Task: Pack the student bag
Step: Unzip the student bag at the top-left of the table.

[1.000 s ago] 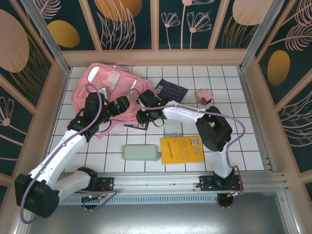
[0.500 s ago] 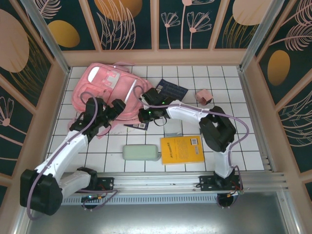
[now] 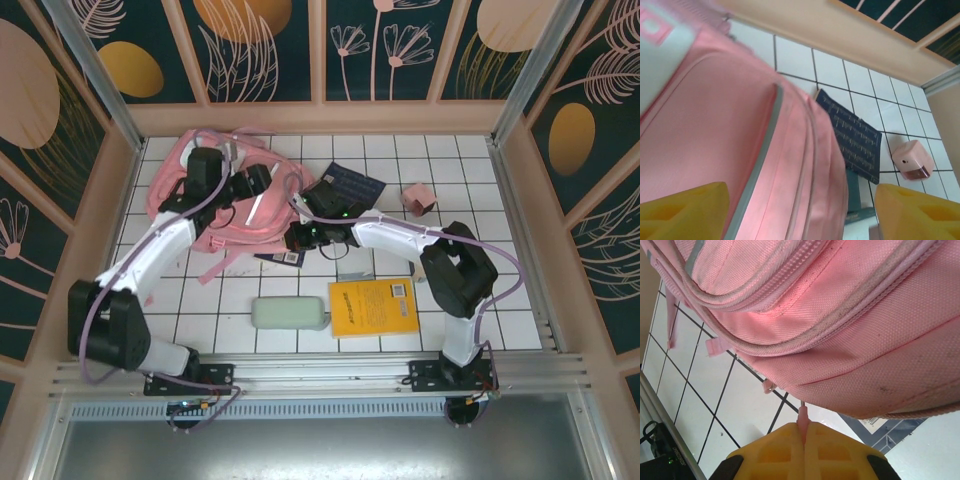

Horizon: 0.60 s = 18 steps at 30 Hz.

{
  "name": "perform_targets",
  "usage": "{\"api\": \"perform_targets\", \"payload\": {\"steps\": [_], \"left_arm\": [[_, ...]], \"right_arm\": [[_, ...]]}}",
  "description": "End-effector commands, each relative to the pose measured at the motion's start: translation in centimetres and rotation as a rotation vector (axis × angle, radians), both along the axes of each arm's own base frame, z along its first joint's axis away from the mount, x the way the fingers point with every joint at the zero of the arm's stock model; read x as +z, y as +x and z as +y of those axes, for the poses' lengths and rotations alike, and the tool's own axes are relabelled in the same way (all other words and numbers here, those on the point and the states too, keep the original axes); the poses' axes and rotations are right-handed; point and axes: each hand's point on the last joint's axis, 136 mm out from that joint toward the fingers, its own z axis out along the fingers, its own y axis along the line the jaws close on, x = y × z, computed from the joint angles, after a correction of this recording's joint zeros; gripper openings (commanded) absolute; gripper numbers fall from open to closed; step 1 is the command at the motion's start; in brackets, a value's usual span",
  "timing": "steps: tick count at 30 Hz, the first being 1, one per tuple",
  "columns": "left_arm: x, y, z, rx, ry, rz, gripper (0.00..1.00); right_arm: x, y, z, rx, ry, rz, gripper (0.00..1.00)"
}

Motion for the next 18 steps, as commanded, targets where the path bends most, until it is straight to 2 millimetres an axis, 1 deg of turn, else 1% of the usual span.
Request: {"api": "perform_targets", "payload": {"steps": [1, 4, 5, 6, 7, 9, 12, 13, 15, 18], "left_arm": [[-3.4, 1.1, -1.3, -0.135, 0.095, 0.059, 0.7], [-4.9, 2.2, -1.5, -0.151, 0.137, 0.1, 0.68], [-4.7, 2.4, -1.4, -0.151, 0.145, 0.097, 0.68], [-6.1, 2.6, -1.3, -0.15, 0.159, 0.126, 0.68], [-6.5, 2.8, -1.1, -0.142, 0.17, 0.134, 0.68], [-7.0, 2.8, -1.2, -0.15, 0.163, 0.146, 0.68], [-7.5, 2.5, -1.9, -0.179, 0.123, 0.164, 0.67], [-7.7, 2.2, -2.4, -0.2, 0.097, 0.17, 0.65], [-7.7, 1.6, -3.0, -0.227, 0.057, 0.178, 0.57], [-7.7, 0.7, -3.5, -0.253, 0.007, 0.177, 0.39]], "right_arm": [[3.1, 0.1, 0.8, 0.031, 0.089, -0.058, 0.0], [3.4, 0.1, 0.8, 0.036, 0.094, -0.067, 0.0], [3.4, 0.1, 0.8, 0.036, 0.095, -0.069, 0.0], [3.6, 0.2, 0.8, 0.034, 0.1, -0.073, 0.0], [3.6, 0.1, 0.8, 0.034, 0.101, -0.073, 0.0], [3.9, 0.2, 0.9, 0.035, 0.11, -0.077, 0.0], [4.1, 0.2, 1.1, 0.039, 0.118, -0.077, 0.0], [4.0, 0.3, 1.1, 0.039, 0.116, -0.078, 0.0], [4.0, 0.5, 1.1, 0.035, 0.11, -0.084, 0.0], [4.1, 0.7, 1.1, 0.032, 0.116, -0.083, 0.0]]}}
